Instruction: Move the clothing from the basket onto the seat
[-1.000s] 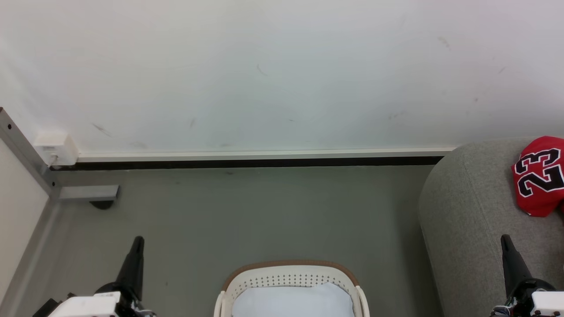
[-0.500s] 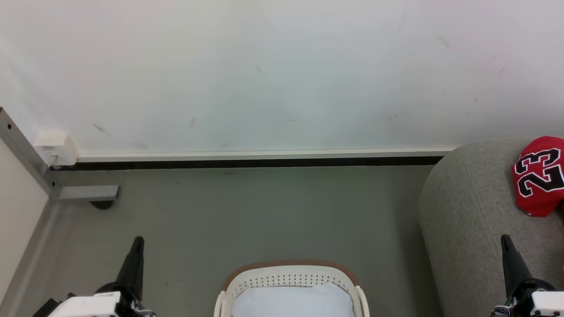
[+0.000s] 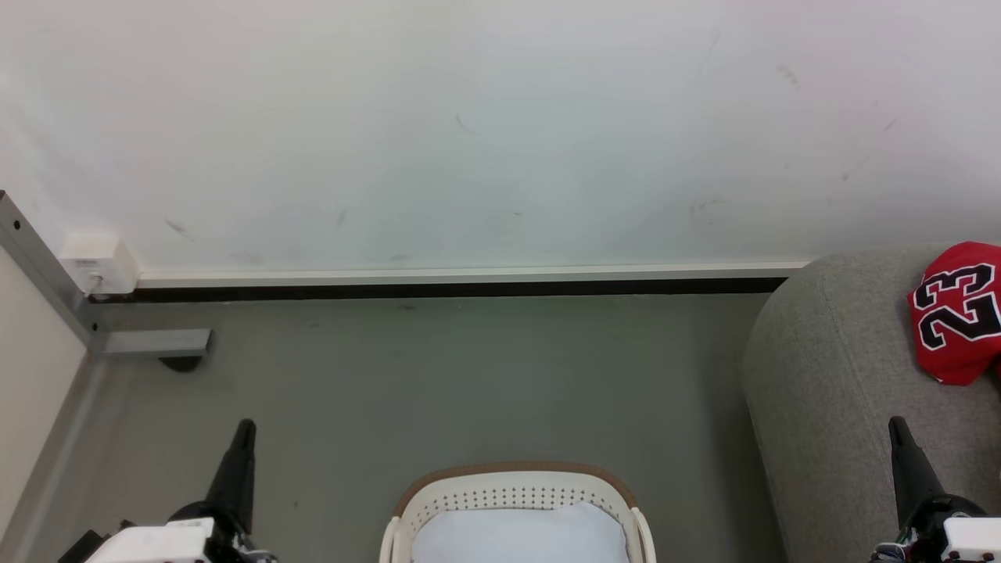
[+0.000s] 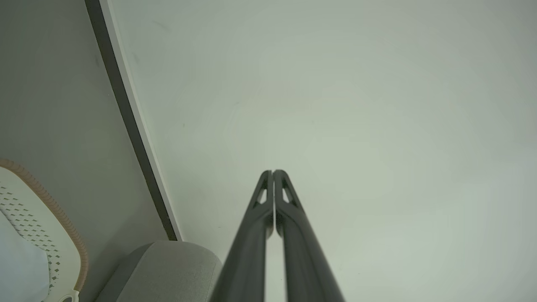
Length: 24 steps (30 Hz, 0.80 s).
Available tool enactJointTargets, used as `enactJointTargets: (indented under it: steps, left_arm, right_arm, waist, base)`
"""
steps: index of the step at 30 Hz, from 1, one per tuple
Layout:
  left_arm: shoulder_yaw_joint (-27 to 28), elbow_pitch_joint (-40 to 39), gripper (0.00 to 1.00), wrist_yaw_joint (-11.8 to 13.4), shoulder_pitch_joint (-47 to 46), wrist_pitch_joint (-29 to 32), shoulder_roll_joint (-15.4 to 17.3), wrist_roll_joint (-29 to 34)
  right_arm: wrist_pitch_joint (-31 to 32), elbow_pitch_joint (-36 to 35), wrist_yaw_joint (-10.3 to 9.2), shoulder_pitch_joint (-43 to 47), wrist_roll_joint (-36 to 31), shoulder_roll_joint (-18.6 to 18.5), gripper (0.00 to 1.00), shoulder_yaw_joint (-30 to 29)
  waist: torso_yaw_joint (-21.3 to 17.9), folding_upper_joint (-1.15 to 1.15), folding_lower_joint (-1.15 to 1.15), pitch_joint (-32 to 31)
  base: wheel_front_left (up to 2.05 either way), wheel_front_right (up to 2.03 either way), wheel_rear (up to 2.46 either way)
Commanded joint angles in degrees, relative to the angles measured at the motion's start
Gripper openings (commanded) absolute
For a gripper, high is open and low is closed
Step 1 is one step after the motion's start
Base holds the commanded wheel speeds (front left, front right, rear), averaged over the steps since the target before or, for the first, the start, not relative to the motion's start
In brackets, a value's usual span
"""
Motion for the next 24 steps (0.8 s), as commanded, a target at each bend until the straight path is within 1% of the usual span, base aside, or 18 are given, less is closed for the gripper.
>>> enactJointTargets:
  steps: [1,24]
  left_arm:
    - [0.1,-0.2,0.00,-0.3,-0.5,0.2,0.4,-0.8]
    - [0.1,-0.2,0.00,-0.3,-0.5,0.2,0.4,-0.8]
  right_arm:
    - [0.2,-0.3,-0.12,-0.7,0.1,0.0,0.00,-0.2]
    - [0.2,-0.3,-0.12,-0.7,0.1,0.0,0.00,-0.2]
  waist:
    - [0.0,0.00,0.00,0.0]
    - [0.0,0.00,0.00,0.0]
  base:
    - [0.00,0.00,0.00]
    - [0.00,0.00,0.00]
